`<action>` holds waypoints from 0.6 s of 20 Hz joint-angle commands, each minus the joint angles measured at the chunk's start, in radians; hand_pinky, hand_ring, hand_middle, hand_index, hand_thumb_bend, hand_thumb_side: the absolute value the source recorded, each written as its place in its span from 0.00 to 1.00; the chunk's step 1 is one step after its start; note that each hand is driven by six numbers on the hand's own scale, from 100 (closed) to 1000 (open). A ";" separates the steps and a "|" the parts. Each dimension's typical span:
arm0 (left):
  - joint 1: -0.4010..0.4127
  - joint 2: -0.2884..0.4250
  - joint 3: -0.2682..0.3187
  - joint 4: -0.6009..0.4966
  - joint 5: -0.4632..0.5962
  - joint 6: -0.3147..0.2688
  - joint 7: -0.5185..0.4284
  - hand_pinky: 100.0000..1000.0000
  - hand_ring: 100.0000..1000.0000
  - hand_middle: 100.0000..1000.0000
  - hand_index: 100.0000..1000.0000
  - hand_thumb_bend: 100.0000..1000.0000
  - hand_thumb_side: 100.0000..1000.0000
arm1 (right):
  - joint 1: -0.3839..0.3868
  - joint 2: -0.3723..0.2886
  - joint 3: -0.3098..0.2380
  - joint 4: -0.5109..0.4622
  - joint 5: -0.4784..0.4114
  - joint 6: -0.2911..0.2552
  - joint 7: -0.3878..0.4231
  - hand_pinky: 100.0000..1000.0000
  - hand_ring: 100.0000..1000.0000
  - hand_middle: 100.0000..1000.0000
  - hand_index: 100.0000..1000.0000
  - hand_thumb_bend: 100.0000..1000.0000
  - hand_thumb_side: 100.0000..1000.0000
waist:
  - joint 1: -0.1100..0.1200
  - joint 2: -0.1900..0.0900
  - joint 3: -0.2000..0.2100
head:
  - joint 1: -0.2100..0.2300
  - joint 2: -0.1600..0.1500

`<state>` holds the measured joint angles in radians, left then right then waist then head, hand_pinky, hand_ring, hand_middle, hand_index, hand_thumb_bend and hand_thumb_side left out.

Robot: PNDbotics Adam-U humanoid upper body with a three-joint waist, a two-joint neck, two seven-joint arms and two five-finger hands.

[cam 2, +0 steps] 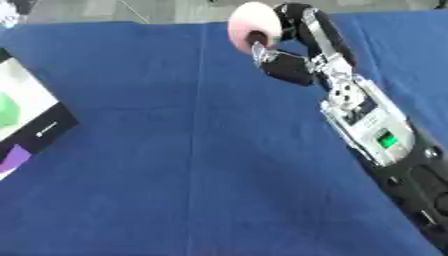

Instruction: Pick up the objects with one hand, pass them to the other hand, and then place them into the box on the other side of the table.

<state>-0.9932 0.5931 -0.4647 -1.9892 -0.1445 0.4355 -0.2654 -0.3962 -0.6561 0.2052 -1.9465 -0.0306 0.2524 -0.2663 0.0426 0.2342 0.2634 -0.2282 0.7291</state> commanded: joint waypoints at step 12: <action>-0.059 -0.065 -0.080 0.112 -0.154 0.027 -0.128 0.84 0.70 0.70 0.78 0.21 0.38 | -0.035 0.029 0.044 0.031 0.021 -0.022 -0.037 0.64 0.65 0.43 0.47 0.00 0.00 | 0.006 -0.023 0.018 | 0.017 0.010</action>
<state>-1.0300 0.5248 -0.5464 -1.8807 -0.2890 0.4660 -0.3859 -0.4148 -0.6181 0.2507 -1.9085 -0.0146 0.2310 -0.2989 0.0488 0.2336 0.2803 -0.2138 0.7373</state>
